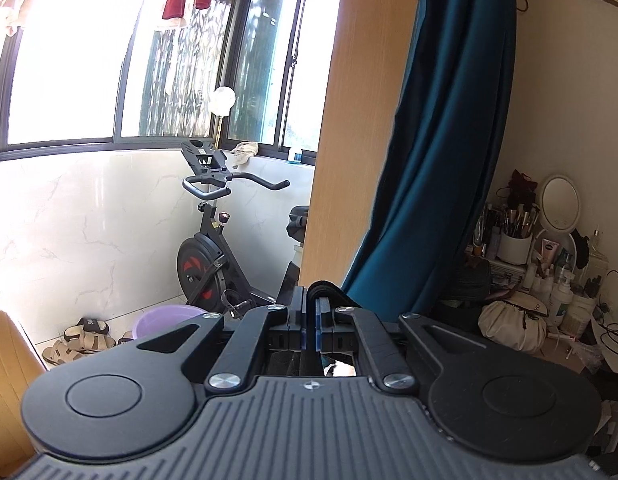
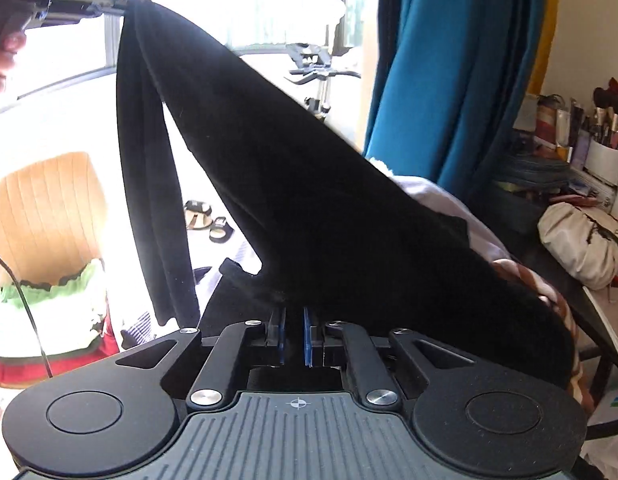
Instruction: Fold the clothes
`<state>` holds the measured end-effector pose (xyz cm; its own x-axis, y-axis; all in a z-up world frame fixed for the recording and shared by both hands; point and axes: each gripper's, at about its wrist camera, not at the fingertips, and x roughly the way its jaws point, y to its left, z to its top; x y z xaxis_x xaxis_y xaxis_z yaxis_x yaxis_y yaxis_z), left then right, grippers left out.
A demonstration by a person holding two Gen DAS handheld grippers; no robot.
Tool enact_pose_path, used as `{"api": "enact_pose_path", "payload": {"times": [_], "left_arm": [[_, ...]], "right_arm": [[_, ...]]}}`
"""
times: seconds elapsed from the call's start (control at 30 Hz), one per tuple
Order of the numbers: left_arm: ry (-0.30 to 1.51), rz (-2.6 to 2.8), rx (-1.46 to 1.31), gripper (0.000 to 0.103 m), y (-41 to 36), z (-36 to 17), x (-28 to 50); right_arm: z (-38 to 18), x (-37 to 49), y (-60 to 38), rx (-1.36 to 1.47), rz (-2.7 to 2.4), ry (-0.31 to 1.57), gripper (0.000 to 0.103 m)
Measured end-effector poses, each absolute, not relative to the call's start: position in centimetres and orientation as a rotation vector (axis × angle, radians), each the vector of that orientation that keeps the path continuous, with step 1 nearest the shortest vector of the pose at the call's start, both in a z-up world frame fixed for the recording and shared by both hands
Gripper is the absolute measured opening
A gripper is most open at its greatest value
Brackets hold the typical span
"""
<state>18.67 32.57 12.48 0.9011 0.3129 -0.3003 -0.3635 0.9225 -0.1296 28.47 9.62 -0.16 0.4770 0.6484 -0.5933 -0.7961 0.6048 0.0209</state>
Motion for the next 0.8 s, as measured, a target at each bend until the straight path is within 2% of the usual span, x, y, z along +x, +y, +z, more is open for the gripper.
{"api": "enact_pose_path", "payload": {"times": [0.2,0.3,0.57,0.8], "left_arm": [[0.26,0.384,-0.19,0.004,32.7,12.8,18.9],[0.27,0.381,-0.225,0.004,33.0,12.5,19.5],[0.381,0.448,-0.223,0.004,32.7,9.1,20.9],[0.585,0.574,-0.281,0.004,35.2,3.3,20.9]], "right_arm": [[6.5,29.5,2.3,-0.047,0.731,0.442,0.006],[7.8,31.4,-1.6,0.06,0.622,0.424,0.006],[7.2,32.7,-7.4,0.096,0.416,0.425,0.004],[0.8,33.9,-9.7,0.075,0.3,0.653,0.002]]}}
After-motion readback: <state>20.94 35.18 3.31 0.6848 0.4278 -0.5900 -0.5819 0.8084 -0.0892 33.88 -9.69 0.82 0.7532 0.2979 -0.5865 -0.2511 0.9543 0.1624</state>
